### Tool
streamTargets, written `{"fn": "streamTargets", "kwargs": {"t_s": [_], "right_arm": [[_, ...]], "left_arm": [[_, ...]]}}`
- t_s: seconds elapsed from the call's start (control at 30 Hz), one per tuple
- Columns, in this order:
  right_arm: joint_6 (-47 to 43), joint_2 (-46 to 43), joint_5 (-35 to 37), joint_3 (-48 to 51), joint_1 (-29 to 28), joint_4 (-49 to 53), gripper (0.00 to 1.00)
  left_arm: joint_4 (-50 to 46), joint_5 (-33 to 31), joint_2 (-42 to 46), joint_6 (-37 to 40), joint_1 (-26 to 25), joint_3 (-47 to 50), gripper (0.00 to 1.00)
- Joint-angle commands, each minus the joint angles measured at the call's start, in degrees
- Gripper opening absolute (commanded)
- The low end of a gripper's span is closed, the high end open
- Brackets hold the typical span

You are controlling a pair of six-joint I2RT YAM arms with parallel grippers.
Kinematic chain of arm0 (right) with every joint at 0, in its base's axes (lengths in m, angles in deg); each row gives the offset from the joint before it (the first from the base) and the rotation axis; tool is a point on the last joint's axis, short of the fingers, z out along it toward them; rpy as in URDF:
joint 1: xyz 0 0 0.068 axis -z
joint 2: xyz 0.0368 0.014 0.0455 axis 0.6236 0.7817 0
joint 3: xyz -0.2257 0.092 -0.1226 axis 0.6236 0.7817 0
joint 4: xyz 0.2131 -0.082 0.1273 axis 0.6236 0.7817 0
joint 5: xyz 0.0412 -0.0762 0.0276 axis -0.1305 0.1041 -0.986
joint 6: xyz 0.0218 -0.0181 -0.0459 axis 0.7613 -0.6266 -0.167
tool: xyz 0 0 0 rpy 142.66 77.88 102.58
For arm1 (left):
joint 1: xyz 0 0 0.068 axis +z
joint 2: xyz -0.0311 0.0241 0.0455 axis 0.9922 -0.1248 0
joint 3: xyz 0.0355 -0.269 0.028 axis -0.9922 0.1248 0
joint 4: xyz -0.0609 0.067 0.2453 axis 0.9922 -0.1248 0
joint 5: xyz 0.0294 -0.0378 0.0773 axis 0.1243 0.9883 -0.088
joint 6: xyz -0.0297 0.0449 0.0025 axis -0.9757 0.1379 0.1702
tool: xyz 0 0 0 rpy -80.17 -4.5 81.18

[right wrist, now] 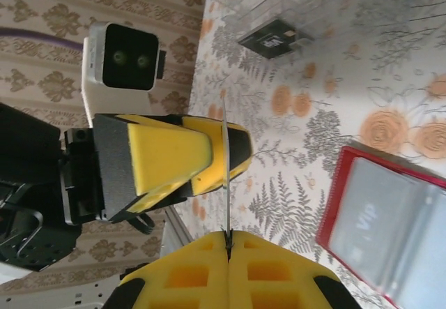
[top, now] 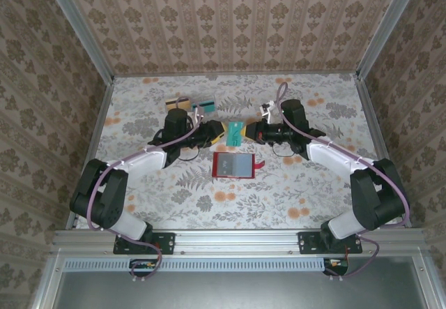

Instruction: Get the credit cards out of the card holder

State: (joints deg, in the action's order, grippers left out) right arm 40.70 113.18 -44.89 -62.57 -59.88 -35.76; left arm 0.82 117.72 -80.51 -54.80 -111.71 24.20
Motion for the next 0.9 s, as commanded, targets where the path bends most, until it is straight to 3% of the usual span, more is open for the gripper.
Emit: {"fn": "streamTargets", "kwargs": {"t_s": [0.0,0.37,0.67,0.8,0.87], "right_arm": [[1.7,1.0,-1.8,-1.4,-0.9,-2.8,0.00],[1.5,2.0,-1.2,-0.8,-1.6,-3.0,0.00],[1.4,2.8,-0.8,0.1,-1.6,-3.4,0.00],[0.7,3.1,-0.3,0.2,-1.6,-2.6,0.37],[0.2,3.1,-0.2,0.3,-1.5,-2.0,0.41]], "left_arm": [[3.1,2.2,0.2,-1.1,-0.6,0.9,0.39],[4.0,3.1,1.7,-1.5,-0.9,1.7,0.24],[1.8,2.9,3.6,-0.9,-1.4,1.4,0.01],[-1.2,2.5,5.3,0.7,-1.3,0.8,0.00],[-3.8,2.2,6.0,2.2,-1.3,0.1,0.00]]}}
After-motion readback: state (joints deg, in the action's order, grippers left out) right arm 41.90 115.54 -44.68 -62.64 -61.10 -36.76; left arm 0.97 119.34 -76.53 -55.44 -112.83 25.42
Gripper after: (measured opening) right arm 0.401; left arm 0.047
